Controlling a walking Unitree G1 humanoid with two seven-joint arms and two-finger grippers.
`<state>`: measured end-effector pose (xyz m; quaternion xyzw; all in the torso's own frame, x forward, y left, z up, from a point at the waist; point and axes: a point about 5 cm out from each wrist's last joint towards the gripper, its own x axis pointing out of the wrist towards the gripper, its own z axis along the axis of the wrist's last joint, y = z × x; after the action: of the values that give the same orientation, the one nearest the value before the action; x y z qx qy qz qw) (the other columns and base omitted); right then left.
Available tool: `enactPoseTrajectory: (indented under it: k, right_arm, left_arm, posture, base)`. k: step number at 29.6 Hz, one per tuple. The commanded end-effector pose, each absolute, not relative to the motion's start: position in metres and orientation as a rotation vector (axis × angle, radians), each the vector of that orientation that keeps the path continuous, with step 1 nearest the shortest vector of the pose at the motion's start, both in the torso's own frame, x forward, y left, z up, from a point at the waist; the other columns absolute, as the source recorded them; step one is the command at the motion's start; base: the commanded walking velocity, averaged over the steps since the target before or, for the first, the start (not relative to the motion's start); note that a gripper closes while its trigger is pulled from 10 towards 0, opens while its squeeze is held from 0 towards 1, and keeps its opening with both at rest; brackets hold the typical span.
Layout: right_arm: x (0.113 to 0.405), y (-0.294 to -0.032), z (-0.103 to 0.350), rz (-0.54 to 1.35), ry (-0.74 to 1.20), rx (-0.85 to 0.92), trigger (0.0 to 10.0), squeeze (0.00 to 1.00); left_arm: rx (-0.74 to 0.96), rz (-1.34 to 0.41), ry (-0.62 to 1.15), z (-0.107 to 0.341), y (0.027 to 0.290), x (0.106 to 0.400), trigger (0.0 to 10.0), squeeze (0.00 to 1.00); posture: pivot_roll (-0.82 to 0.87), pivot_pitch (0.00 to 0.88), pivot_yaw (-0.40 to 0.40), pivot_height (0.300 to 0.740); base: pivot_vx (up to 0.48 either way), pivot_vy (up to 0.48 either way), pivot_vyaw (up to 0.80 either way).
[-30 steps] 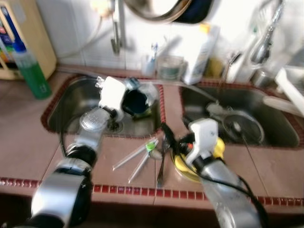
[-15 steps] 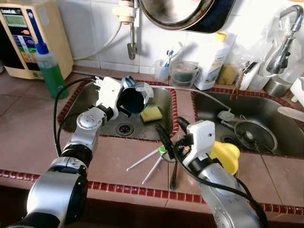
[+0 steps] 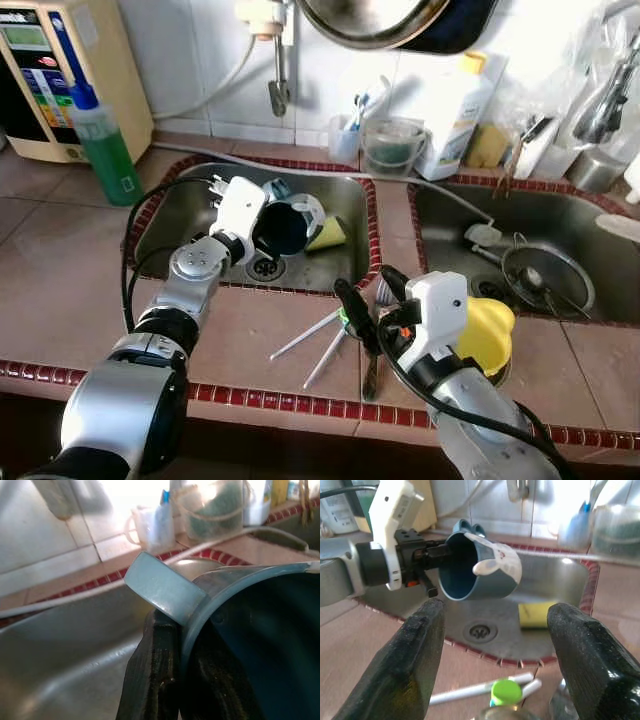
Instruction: Kitchen organization
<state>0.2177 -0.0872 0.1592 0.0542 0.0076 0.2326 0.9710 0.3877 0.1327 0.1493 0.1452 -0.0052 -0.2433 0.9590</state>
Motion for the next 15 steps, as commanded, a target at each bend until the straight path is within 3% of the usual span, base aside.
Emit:
enactPoseTrajectory:
  k: [1,15]
  right_arm:
    - [0.21,-0.086,0.163,0.492,0.023,0.12,10.0,0.0]
    - [0.188,-0.089,0.162,0.464,0.088,0.129,10.0,0.0]
  left_arm:
    - [0.304,-0.497,0.003,0.15,0.131,0.389,10.0,0.0]
    - [0.315,-0.509,0.032,0.146,0.122,0.389,10.0,0.0]
  posture:
    - [-0.19,0.129,0.007,0.74]
    - [-0.24,0.179,0.02,0.74]
  base:
    - [0.0,0.0,0.0]
    - [0.0,0.0,0.0]
